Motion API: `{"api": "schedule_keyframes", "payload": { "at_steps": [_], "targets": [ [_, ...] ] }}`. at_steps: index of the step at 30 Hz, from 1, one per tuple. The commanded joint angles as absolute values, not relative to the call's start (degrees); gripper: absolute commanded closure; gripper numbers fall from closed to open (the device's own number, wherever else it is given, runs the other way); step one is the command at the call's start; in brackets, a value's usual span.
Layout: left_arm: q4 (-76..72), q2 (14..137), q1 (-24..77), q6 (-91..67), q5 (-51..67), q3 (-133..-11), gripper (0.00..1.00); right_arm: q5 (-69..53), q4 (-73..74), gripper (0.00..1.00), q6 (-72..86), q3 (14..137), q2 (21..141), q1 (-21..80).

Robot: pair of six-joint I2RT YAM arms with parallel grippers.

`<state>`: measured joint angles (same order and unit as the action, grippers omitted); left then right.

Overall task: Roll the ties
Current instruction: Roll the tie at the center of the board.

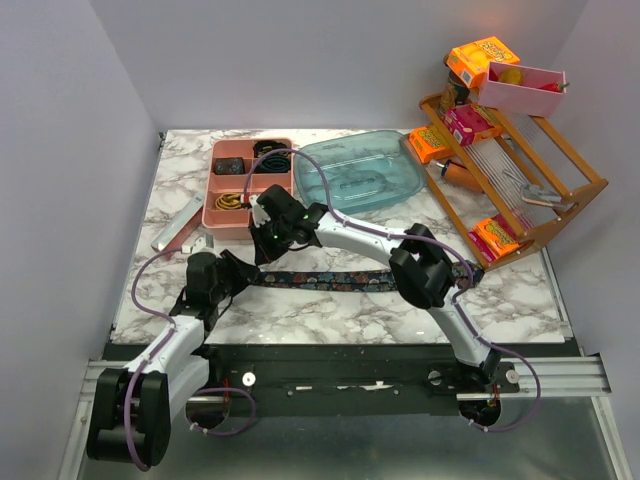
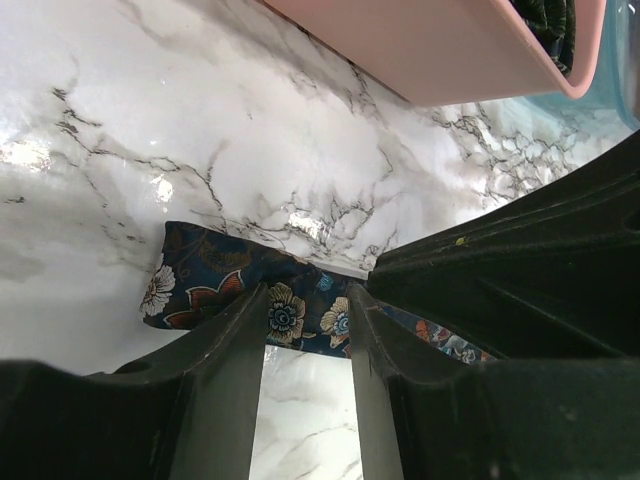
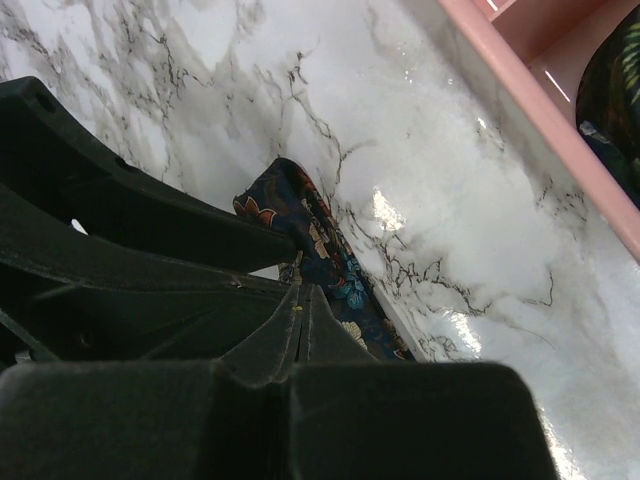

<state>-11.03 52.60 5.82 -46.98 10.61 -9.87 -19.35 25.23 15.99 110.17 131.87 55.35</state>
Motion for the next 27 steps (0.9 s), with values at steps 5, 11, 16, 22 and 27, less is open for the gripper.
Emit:
{"api": "schedule_keyframes", "payload": {
  "at_steps": [5, 11, 16, 22, 27],
  "targets": [
    [-14.33, 53.09, 6.42, -48.43, 9.41, -10.11, 0.61, -22.14, 23.91, 0.99, 15.99, 109.42, 131.66, 54.93],
    [-14.33, 53.09, 6.5, -48.69, 9.05, -10.2, 0.7, -25.31, 23.73, 0.99, 16.52, 109.16, 133.24, 54.93],
    [-13.89, 52.91, 6.42, -48.52, 8.97, -10.55, 0.69, -25.84, 24.43, 0.99, 16.44, 109.69, 135.52, 55.02],
    [-12.92, 52.3, 6.5, -48.43, 8.62, -10.9, 0.62, -25.05, 25.92, 0.99, 16.17, 110.74, 138.07, 54.93],
    [-8.37, 48.96, 6.42, -47.73, 6.95, -12.3, 0.52, -24.78, 27.07, 0.99, 16.0, 111.79, 139.13, 55.02]
  ]
}}
